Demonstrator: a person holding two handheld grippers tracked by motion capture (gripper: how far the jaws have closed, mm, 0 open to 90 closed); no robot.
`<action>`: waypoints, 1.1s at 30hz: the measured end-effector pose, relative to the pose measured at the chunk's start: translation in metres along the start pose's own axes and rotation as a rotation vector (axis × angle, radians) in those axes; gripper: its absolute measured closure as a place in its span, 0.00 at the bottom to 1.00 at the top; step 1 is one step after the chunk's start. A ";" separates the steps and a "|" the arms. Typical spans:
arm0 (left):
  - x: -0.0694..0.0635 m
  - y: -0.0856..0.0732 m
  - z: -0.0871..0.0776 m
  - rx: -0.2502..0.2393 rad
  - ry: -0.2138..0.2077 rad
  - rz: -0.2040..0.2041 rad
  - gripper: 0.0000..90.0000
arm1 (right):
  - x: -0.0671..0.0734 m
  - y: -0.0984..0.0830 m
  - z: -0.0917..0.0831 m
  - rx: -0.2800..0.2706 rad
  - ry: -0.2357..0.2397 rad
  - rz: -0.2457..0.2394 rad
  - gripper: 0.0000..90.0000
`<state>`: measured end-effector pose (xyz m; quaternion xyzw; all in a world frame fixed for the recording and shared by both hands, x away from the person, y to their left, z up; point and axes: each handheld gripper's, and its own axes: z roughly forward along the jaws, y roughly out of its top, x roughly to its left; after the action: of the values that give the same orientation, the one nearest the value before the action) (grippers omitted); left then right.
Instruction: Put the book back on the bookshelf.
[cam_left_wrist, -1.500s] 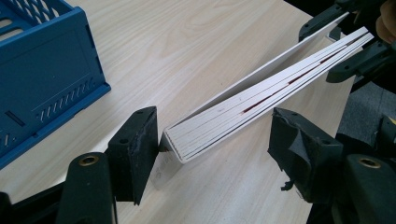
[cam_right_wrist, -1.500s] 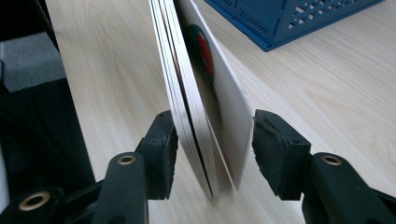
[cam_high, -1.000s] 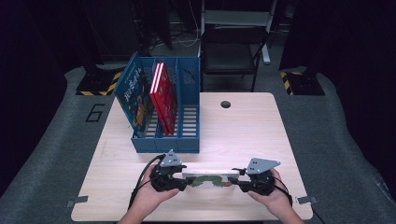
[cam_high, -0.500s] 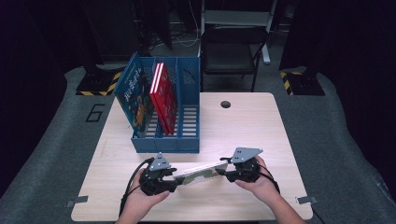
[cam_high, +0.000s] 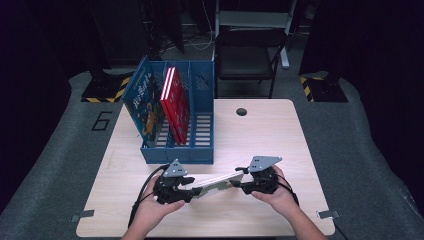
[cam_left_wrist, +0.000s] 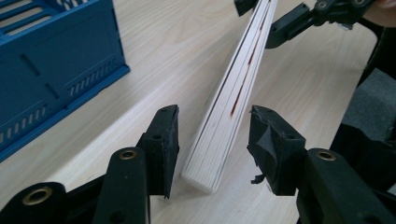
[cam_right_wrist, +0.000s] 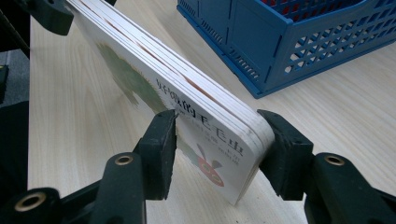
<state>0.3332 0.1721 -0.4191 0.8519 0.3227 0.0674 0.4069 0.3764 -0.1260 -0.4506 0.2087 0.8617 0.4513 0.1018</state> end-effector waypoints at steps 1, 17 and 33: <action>0.000 0.002 0.001 0.010 0.003 0.000 0.58 | 0.000 0.000 0.000 0.001 0.000 0.002 0.54; -0.008 0.026 0.020 0.098 0.033 0.034 0.66 | -0.002 -0.007 -0.008 -0.035 -0.043 0.052 0.53; -0.011 0.034 0.030 0.124 0.009 0.035 0.74 | 0.001 -0.011 -0.009 -0.032 -0.078 0.058 0.53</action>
<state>0.3530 0.1305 -0.4120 0.8807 0.3131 0.0582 0.3507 0.3694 -0.1374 -0.4544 0.2494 0.8433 0.4592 0.1253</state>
